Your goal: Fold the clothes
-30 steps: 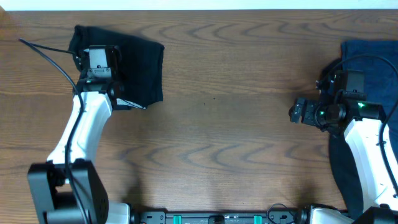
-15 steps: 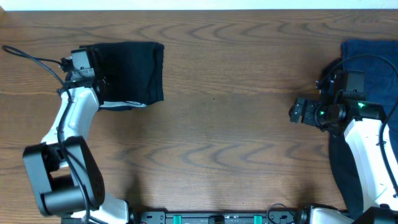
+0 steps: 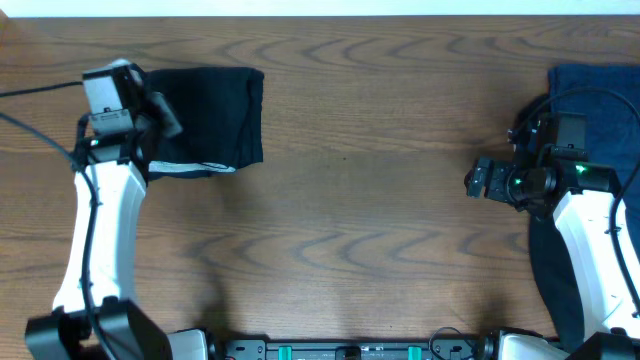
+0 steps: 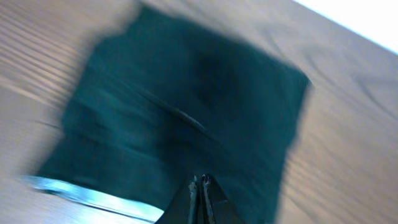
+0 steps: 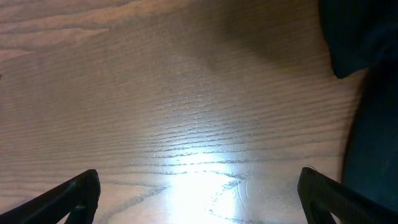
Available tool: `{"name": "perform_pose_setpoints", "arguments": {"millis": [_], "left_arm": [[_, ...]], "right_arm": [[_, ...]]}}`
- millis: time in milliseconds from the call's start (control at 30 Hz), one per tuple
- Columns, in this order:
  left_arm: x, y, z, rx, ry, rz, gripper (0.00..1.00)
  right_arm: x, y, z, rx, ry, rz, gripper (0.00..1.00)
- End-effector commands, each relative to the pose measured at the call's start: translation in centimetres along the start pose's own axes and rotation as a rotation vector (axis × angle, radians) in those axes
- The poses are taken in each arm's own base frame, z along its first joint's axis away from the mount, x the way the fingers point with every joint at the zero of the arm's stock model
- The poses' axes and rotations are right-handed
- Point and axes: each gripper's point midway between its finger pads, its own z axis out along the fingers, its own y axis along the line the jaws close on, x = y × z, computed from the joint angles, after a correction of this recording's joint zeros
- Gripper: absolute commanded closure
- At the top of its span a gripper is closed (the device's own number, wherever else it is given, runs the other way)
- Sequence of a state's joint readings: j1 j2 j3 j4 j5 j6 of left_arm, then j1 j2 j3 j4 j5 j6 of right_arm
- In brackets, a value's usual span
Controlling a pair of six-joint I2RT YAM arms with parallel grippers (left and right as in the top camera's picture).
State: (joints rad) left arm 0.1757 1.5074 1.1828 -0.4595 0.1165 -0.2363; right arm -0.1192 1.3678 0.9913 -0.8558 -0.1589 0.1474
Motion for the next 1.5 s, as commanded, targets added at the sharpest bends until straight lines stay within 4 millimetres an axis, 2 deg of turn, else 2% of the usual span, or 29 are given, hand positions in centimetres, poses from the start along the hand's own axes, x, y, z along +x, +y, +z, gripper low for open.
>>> {"name": "perform_pose_setpoints", "arguments": {"millis": [0, 267, 400, 500, 567, 633, 733, 833, 933, 1067, 1200, 1333, 1467], "left_arm": [[3.6, -3.7, 1.6, 0.204, 0.173, -0.014, 0.94], [10.0, -5.3, 5.5, 0.278, 0.435, -0.034, 0.94], [12.1, -4.7, 7.4, 0.254, 0.51, -0.047, 0.94], [12.8, -4.4, 8.5, 0.247, 0.528, -0.051, 0.94], [12.4, -4.6, 8.8, 0.257, 0.509, -0.047, 0.94], [11.1, -5.8, 8.2, 0.32, 0.479, -0.047, 0.94], [7.1, -7.5, 5.8, 0.424, 0.387, -0.048, 0.94], [2.6, -7.1, 3.1, 0.434, 0.263, -0.081, 0.94], [-0.9, -5.2, 0.5, 0.415, 0.147, -0.11, 0.93], [-2.0, 0.1, -0.1, 0.285, 0.107, -0.192, 0.93], [-1.7, 4.3, 1.0, 0.221, 0.12, -0.28, 0.93], [-0.2, 8.3, 3.2, 0.134, 0.165, -0.354, 0.93], [2.3, 10.1, 6.3, 0.102, 0.256, -0.403, 0.93]], "right_arm": [[-0.1, -0.2, -0.1, 0.007, -0.004, -0.009, 0.01], [-0.1, -0.2, -0.1, 0.007, -0.004, -0.009, 0.01], [-0.1, -0.2, -0.1, 0.007, -0.004, -0.009, 0.01], [-0.1, -0.2, -0.1, 0.007, -0.004, -0.009, 0.01], [-0.1, -0.2, -0.1, 0.007, -0.003, -0.009, 0.01], [-0.1, -0.2, -0.1, 0.007, -0.003, -0.009, 0.01], [-0.1, -0.2, -0.1, 0.007, -0.004, -0.009, 0.01], [-0.1, -0.2, -0.1, 0.007, -0.004, -0.009, 0.01], [-0.1, -0.2, -0.1, 0.007, -0.004, -0.009, 0.01], [-0.1, -0.2, -0.1, 0.007, -0.004, -0.009, 0.01], [-0.1, -0.2, -0.1, 0.007, -0.004, -0.009, 0.01], [-0.1, -0.2, -0.1, 0.007, -0.004, -0.009, 0.01], [-0.1, -0.2, -0.1, 0.007, -0.004, -0.009, 0.01]]}}
